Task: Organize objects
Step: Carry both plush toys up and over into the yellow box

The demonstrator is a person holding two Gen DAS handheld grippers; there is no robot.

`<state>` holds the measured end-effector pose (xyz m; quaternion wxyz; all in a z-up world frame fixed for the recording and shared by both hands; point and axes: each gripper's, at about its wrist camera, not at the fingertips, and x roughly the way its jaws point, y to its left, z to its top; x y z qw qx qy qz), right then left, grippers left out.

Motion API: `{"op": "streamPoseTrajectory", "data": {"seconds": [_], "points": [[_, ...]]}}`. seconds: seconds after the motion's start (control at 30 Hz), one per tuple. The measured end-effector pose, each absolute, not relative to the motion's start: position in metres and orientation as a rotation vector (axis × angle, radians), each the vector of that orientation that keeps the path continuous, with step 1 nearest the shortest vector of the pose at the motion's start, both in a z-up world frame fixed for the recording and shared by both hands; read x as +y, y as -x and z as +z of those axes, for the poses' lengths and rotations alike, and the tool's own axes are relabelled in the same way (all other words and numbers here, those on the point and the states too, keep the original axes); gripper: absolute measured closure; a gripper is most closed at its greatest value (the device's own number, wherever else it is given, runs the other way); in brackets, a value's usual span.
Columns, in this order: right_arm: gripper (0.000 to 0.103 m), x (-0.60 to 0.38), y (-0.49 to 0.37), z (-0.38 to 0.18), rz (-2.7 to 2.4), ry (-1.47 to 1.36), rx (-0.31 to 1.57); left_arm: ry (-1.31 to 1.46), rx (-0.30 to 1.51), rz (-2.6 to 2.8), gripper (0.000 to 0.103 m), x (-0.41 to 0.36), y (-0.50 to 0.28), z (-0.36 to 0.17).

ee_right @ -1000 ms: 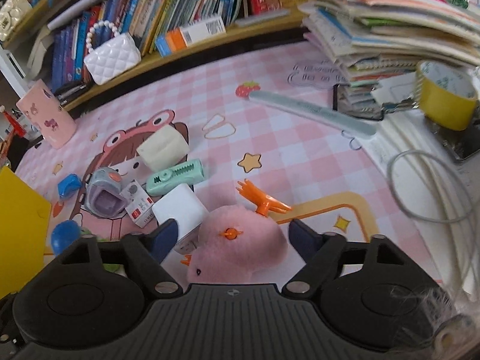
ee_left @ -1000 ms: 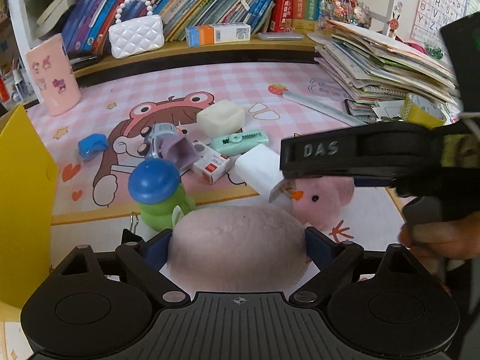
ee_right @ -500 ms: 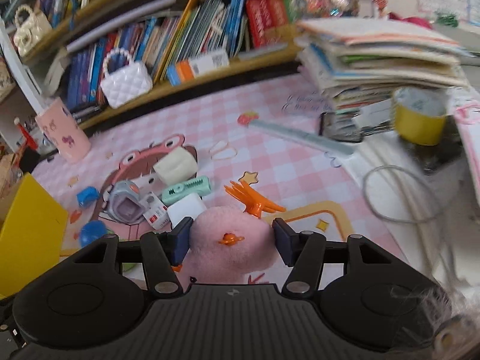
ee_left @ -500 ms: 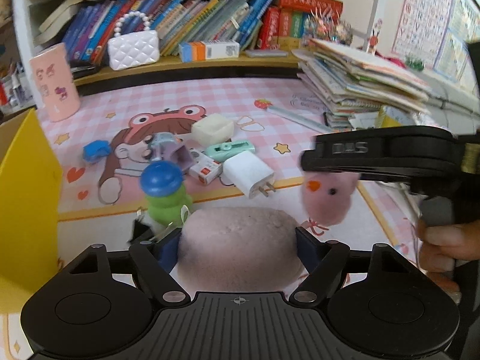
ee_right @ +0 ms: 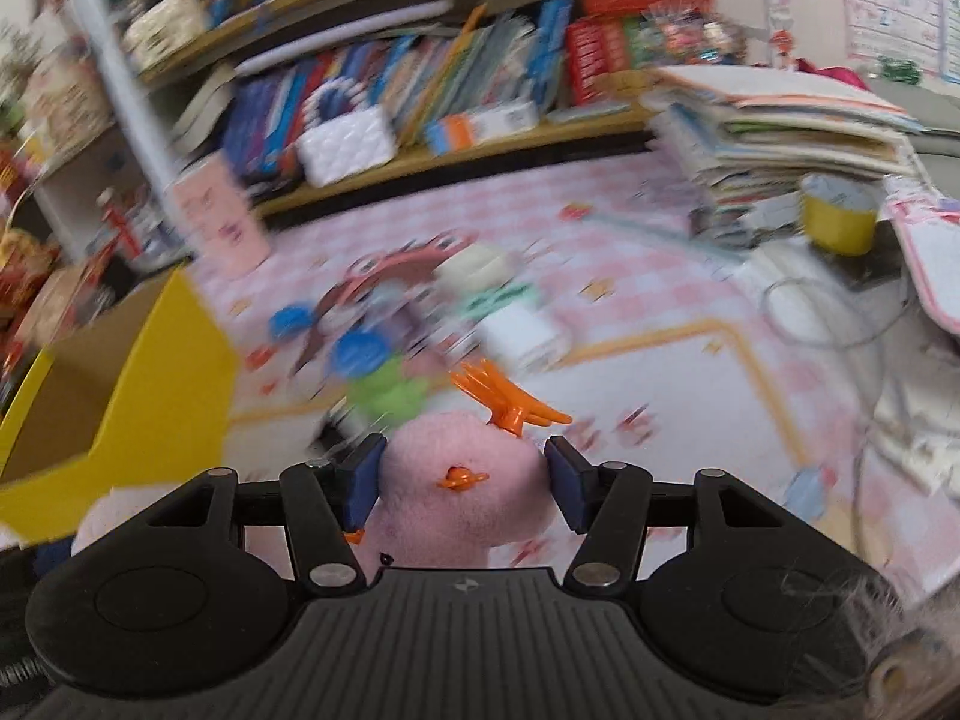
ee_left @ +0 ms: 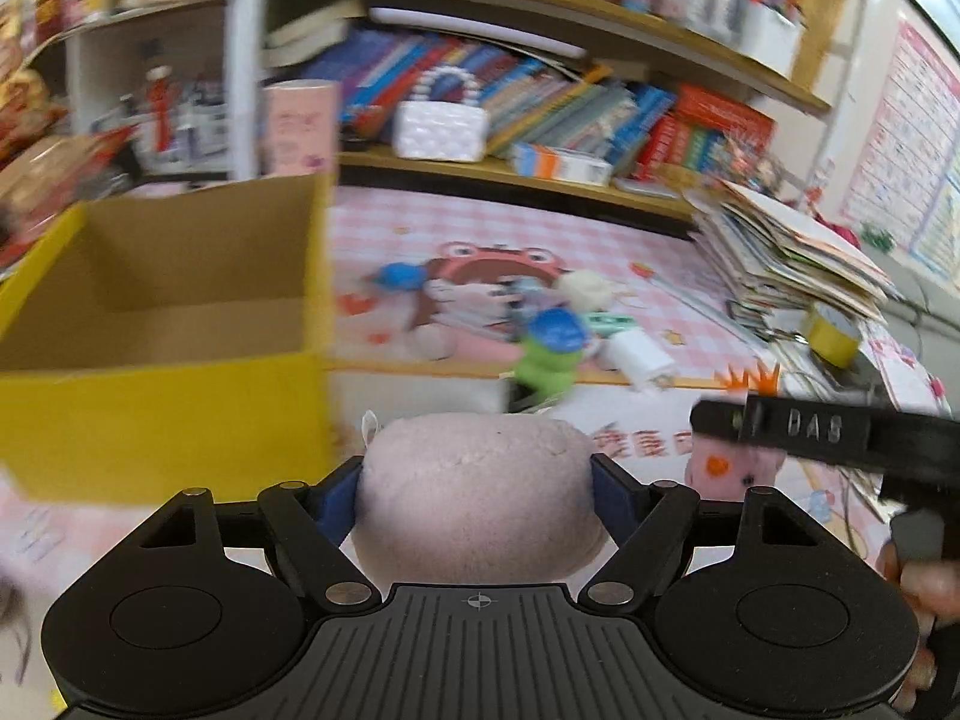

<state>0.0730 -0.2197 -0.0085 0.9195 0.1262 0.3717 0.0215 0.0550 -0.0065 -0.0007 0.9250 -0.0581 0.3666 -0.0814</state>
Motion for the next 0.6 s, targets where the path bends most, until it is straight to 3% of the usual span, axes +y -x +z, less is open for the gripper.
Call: {"op": "streamPoseTrajectory", "data": {"seconds": [0.6], "points": [[0.048,-0.043,0.009,-0.018,0.329,-0.117,0.831,0.229,0.702,0.064,0.025,0.148,0.044,0.005]]}}
